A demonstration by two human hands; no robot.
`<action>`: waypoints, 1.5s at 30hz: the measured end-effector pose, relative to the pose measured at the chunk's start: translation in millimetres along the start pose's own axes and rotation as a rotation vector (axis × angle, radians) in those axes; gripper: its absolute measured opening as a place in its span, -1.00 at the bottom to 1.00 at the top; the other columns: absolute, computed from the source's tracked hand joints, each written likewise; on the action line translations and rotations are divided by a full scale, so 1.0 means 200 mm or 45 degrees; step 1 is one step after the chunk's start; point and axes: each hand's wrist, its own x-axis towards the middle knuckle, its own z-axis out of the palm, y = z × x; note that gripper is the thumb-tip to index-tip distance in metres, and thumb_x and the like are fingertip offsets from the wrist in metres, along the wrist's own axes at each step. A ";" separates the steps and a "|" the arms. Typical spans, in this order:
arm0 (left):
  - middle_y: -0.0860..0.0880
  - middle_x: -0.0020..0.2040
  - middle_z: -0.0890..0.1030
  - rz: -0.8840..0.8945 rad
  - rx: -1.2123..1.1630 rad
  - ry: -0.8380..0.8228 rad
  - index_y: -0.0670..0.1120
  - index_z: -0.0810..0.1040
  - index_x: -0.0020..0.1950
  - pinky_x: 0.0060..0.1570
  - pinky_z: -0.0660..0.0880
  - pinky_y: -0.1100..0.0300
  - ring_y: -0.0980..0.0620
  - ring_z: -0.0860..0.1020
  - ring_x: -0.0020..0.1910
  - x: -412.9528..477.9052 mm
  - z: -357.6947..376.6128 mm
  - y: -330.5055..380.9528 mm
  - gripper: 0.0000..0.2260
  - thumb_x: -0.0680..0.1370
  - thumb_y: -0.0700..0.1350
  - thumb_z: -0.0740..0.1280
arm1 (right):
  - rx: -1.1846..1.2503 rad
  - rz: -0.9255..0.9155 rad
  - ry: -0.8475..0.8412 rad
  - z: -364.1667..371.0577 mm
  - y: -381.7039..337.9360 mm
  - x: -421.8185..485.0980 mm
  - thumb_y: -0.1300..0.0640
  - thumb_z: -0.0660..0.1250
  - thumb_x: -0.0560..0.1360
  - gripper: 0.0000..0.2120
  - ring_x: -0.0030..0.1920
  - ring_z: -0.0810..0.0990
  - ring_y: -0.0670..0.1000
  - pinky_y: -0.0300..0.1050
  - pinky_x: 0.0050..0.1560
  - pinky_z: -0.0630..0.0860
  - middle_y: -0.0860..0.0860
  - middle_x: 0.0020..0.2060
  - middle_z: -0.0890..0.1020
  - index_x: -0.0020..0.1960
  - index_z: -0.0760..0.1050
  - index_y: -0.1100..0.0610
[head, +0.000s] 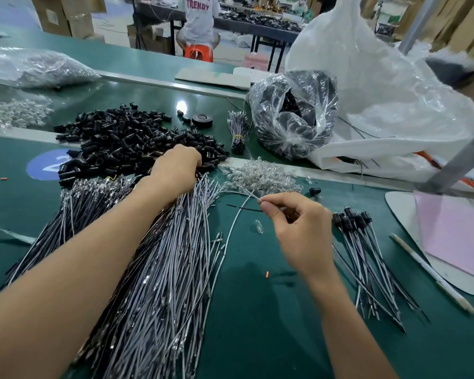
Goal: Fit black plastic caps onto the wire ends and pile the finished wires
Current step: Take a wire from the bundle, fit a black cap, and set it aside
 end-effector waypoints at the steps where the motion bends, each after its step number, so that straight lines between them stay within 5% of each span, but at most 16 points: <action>1: -0.20 0.18 0.57 0.016 0.033 -0.022 -0.09 0.59 0.24 0.03 0.53 -0.03 -0.23 0.57 0.09 0.02 0.01 0.00 -0.57 0.46 -0.43 0.24 | -0.002 -0.001 0.004 0.00 0.00 0.00 0.25 0.50 0.43 -0.91 -0.24 0.57 -0.15 -0.48 -0.22 0.38 -0.13 -0.27 0.66 -0.12 0.70 0.07; 9: -0.12 0.05 0.52 0.228 0.207 -0.015 -0.19 0.55 0.05 -0.03 0.55 -0.04 -0.16 0.54 -0.01 0.07 0.06 -0.06 -0.79 0.47 -0.39 0.28 | 0.022 0.007 0.033 -0.01 0.00 0.01 0.25 0.49 0.44 -0.91 -0.21 0.59 -0.15 -0.47 -0.21 0.42 -0.21 -0.27 0.63 -0.11 0.70 0.08; 14: -0.11 -0.06 0.55 0.199 0.019 0.048 -0.23 0.55 0.07 0.01 0.54 -0.01 -0.11 0.52 -0.08 0.08 0.02 -0.08 -0.79 0.46 -0.24 0.41 | 0.120 0.086 -0.009 -0.03 0.02 0.03 0.23 0.47 0.46 -0.92 -0.36 0.53 -0.19 -0.45 -0.30 0.36 -0.15 -0.29 0.67 -0.12 0.69 0.07; 17: -0.02 -0.23 0.62 0.071 -0.502 0.223 -0.18 0.69 -0.03 -0.12 0.53 0.21 -0.01 0.57 -0.22 0.00 -0.05 -0.05 -0.86 0.43 -0.20 0.51 | 0.127 0.096 0.019 -0.07 0.03 0.05 0.23 0.47 0.47 -0.94 -0.36 0.53 -0.19 -0.44 -0.30 0.35 -0.12 -0.28 0.68 -0.12 0.69 0.09; 21: -0.05 -0.22 0.71 -0.062 -1.809 -0.170 -0.10 0.72 -0.20 -0.25 0.57 0.35 0.07 0.67 -0.26 -0.26 -0.09 0.04 -0.87 0.27 -0.14 0.53 | 0.106 -0.004 0.170 -0.08 0.01 0.05 0.24 0.46 0.48 -0.92 -0.28 0.57 -0.18 -0.45 -0.24 0.38 -0.12 -0.24 0.67 -0.11 0.68 0.08; 25: -0.10 -0.25 0.70 -0.192 -2.222 -0.210 -0.13 0.72 -0.25 -0.32 0.57 0.33 0.03 0.68 -0.28 -0.43 0.00 0.13 -0.89 0.26 -0.26 0.48 | 0.093 -0.160 0.240 -0.08 -0.01 0.02 0.23 0.43 0.49 -0.92 -0.21 0.60 -0.15 -0.44 -0.19 0.40 -0.16 -0.20 0.65 -0.08 0.68 0.09; 31: -0.15 -0.10 0.72 -0.105 -2.290 -0.148 -0.11 0.74 -0.15 -0.16 0.60 0.26 -0.10 0.70 -0.08 -0.48 0.03 0.14 -0.77 0.22 -0.24 0.50 | 0.041 -0.245 0.237 -0.08 -0.02 0.00 0.26 0.42 0.49 -0.91 -0.17 0.59 -0.22 -0.46 -0.15 0.39 -0.19 -0.19 0.62 -0.06 0.67 0.12; 45: -0.15 -0.20 0.71 -0.027 -2.149 -0.182 -0.12 0.71 -0.12 -0.22 0.60 0.23 -0.06 0.70 -0.18 -0.51 0.04 0.20 -0.77 0.23 -0.21 0.50 | -0.019 -0.272 0.182 -0.06 -0.02 -0.01 0.28 0.43 0.49 -0.92 -0.21 0.54 -0.26 -0.49 -0.16 0.35 -0.09 -0.24 0.62 -0.08 0.67 0.15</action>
